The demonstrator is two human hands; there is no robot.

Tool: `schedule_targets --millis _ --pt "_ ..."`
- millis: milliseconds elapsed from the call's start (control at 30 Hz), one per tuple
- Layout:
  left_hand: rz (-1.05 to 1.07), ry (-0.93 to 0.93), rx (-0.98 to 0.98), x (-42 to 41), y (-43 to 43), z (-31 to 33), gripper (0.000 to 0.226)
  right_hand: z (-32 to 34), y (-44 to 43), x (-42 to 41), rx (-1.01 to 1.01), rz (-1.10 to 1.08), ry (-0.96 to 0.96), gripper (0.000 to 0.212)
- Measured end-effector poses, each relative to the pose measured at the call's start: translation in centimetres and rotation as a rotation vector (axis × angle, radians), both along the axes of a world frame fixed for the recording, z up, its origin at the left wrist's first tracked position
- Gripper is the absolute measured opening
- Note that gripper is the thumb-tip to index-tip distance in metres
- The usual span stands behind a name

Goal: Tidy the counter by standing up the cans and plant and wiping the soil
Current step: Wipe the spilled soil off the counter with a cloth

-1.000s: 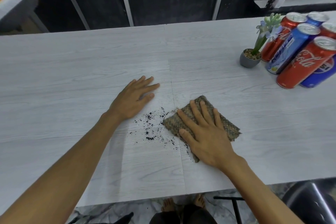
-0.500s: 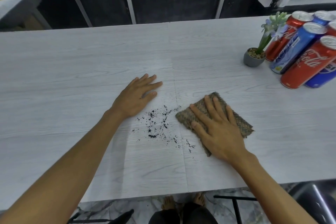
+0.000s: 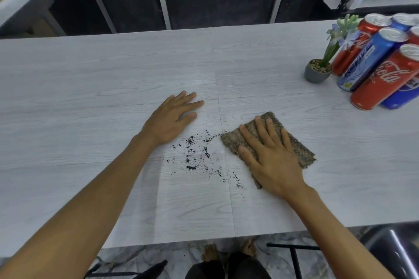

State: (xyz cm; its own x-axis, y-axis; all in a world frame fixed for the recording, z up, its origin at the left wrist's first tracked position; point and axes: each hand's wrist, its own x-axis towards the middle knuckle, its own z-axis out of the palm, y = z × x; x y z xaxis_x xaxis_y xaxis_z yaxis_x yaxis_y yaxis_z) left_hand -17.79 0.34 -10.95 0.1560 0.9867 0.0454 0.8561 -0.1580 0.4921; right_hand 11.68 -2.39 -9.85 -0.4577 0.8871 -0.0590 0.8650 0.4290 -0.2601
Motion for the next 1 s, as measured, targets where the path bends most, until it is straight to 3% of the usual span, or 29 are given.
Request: schedule_targets --millis 200,367,533,700,867,933,1000 --pt "-0.003 0.007 -0.006 -0.1 0.0 0.0 0.044 0.4 -2.7 1.2 -0.049 0.059 0.011 0.06" --pt "-0.002 0.001 0.003 -0.1 0.0 0.0 0.043 1.1 -1.9 -0.2 0.051 0.003 -0.091 0.065" --pt "-0.002 0.004 0.0 -0.3 0.2 -0.3 0.043 0.2 -2.0 0.2 0.051 0.1 -0.079 0.068" --pt "0.0 -0.005 0.007 -0.4 0.3 -0.5 0.043 -0.4 -1.0 0.4 0.048 0.084 0.149 0.057" --pt "0.0 0.002 0.014 -0.4 0.3 -0.5 0.043 0.9 2.0 -1.4 -0.185 -0.045 0.496 0.052" --pt "0.001 0.002 0.014 -0.4 0.3 -0.6 0.043 1.5 2.9 -3.0 -0.25 -0.018 0.511 0.053" --pt "-0.003 0.005 0.019 -0.5 0.3 -0.6 0.043 1.5 3.1 -4.6 -0.239 0.086 0.391 0.054"
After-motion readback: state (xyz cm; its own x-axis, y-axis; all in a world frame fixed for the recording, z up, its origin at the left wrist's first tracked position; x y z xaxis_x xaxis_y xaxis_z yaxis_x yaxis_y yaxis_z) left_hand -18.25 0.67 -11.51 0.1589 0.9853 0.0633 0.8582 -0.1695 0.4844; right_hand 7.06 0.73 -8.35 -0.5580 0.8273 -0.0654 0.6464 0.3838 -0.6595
